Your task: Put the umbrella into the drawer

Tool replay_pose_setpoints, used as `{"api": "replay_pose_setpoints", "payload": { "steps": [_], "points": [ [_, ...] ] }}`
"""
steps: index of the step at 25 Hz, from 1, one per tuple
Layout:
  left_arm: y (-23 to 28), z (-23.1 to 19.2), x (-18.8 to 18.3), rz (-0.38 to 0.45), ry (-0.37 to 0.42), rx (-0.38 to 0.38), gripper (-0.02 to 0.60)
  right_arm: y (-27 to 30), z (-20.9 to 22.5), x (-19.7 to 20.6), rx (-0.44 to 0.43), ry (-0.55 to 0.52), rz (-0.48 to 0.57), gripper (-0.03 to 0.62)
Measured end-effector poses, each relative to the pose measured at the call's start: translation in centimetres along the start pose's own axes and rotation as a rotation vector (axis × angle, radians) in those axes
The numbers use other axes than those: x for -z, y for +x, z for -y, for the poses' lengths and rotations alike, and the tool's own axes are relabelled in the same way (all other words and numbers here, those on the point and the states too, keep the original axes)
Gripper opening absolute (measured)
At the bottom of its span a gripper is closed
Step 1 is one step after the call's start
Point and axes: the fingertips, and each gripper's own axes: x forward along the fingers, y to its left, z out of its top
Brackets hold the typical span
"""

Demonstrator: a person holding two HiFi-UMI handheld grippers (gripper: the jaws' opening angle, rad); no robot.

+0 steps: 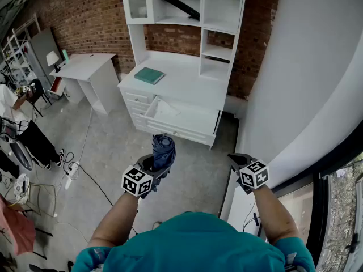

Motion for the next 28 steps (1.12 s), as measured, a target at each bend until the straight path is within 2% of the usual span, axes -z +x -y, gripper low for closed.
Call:
{"api": "replay_pose_setpoints", "payload": {
  "steps": [15,28],
  "points": [
    [1.9,0.7,-1.1,-0.008,0.013,0.001,0.275,-0.6,1.3,-0.1,-0.015,0.03,0.011,0.021],
    [6.3,6.0,-3.8,-0.009,-0.022,-0.054,0.275,-4.7,4.5,1.2,-0.089,-0.047,-0.007,0.021]
  ]
}}
